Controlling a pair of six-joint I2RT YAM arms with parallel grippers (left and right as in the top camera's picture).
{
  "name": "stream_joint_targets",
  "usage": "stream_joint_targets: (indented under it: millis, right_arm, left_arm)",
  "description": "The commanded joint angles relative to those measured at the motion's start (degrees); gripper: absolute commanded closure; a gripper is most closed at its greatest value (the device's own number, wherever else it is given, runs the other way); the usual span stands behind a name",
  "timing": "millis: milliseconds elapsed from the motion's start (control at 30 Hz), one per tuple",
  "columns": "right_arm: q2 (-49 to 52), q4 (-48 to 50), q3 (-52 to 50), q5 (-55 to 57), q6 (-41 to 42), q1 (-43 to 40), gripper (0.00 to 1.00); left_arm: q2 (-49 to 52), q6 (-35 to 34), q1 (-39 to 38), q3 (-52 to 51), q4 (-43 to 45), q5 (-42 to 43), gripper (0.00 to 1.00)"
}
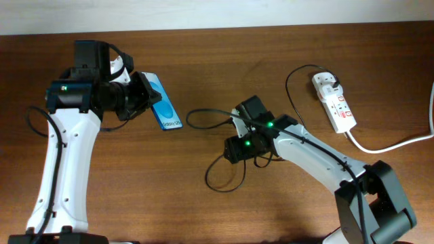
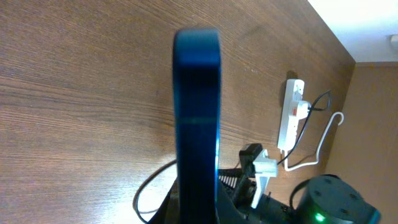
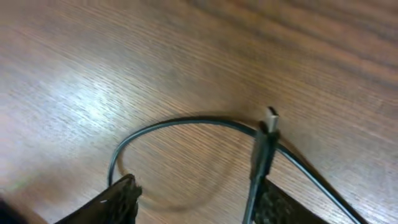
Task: Plug charger to phone and switch on socket
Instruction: 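Carry the cable end with the right gripper toward the phone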
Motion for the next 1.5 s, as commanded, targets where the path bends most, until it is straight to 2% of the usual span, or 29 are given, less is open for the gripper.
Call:
stream_joint_targets:
  millis: [0, 67, 167, 233, 267, 300, 333, 367, 400, 433, 467, 533, 633, 833, 967, 1067, 1267, 1467]
  right_arm:
    - [0.0, -2.8, 4.1, -0.9, -0.2, -1.8, 0.36]
    - [0.0, -3.7, 5.1, -4.4, -0.2, -4.6, 0.35]
    - [0.0, -3.9, 5.1, -8.9, 0.0, -8.4, 0.26]
    - [0.0, -6.1, 5.1, -6.5, 3.9, -11.3, 0.23]
    - [0.0, -7.2, 5.1, -5.0, 3.9, -12.2, 0.27]
    - [0.0, -8.0, 5.1, -4.5, 3.9, -12.9, 0.38]
    - [0.0, -8.4, 5.1, -4.3, 3.9, -13.0, 0.59]
    - [0.0, -8.7, 5.1, -4.1, 3.9, -13.0, 0.72]
    - [0.0, -8.6, 5.1, -4.1, 3.9, -12.9, 0.74]
    - [0.0, -8.7, 5.1, -2.8, 3.9, -12.9, 0.74]
    - [0.0, -9.5, 5.1, -0.3, 5.2, -12.9, 0.62]
    - [0.0, -15.1, 5.0, 8.5, 17.9, -12.9, 0.58]
    - [0.0, -13.6, 1.7, 8.7, 26.2, -12.9, 0.48]
    - [0.4, -6.6, -4.5, 8.3, 31.5, -12.7, 0.49]
    - [1.0, 0.5, -8.8, 9.7, 33.2, -8.2, 0.50]
    - [2.0, 2.0, -11.6, 12.7, 37.4, -6.9, 0.60]
    - [3.0, 3.7, -13.3, 18.0, 38.0, -6.9, 0.96]
    - [1.0, 6.4, -13.2, 13.7, 33.1, -7.0, 0.96]
  left_arm:
    - [-0.1, 1.0, 0.0, 1.7, 0.1, 0.8, 1.00]
    - [-0.1, 2.2, 0.0, 1.7, 0.1, 0.9, 1.00]
    - [-0.1, 3.6, 0.0, 1.7, 0.1, 0.9, 1.00]
    - [-0.1, 3.6, 0.0, 1.7, 0.1, 0.8, 1.00]
    - [-0.1, 3.6, 0.0, 1.7, 0.1, 0.9, 1.00]
    - [-0.1, 3.6, 0.0, 1.7, 0.1, 0.8, 1.00]
    - [-0.1, 3.6, 0.0, 1.7, 0.1, 0.8, 1.00]
    - [-0.1, 3.6, 0.0, 1.7, 0.1, 0.9, 1.00]
    - [-0.1, 3.6, 0.0, 1.7, 0.1, 0.8, 1.00]
    - [-0.1, 3.6, 0.0, 1.7, 0.1, 0.8, 1.00]
    - [-0.1, 3.6, 0.0, 1.7, 0.1, 0.9, 1.00]
    - [-0.1, 3.6, 0.0, 1.7, 0.1, 0.9, 1.00]
    - [-0.1, 3.6, 0.0, 1.7, 0.1, 0.9, 1.00]
    - [-0.1, 3.6, 0.0, 1.7, 0.1, 0.9, 1.00]
    - [-0.1, 3.6, 0.0, 1.7, 0.1, 0.9, 1.00]
    - [-0.1, 3.6, 0.0, 1.7, 0.1, 0.9, 1.00]
    - [-0.1, 3.6, 0.0, 1.7, 0.1, 1.5, 1.00]
    - [-0.1, 3.6, 0.0, 1.7, -0.3, 1.5, 1.00]
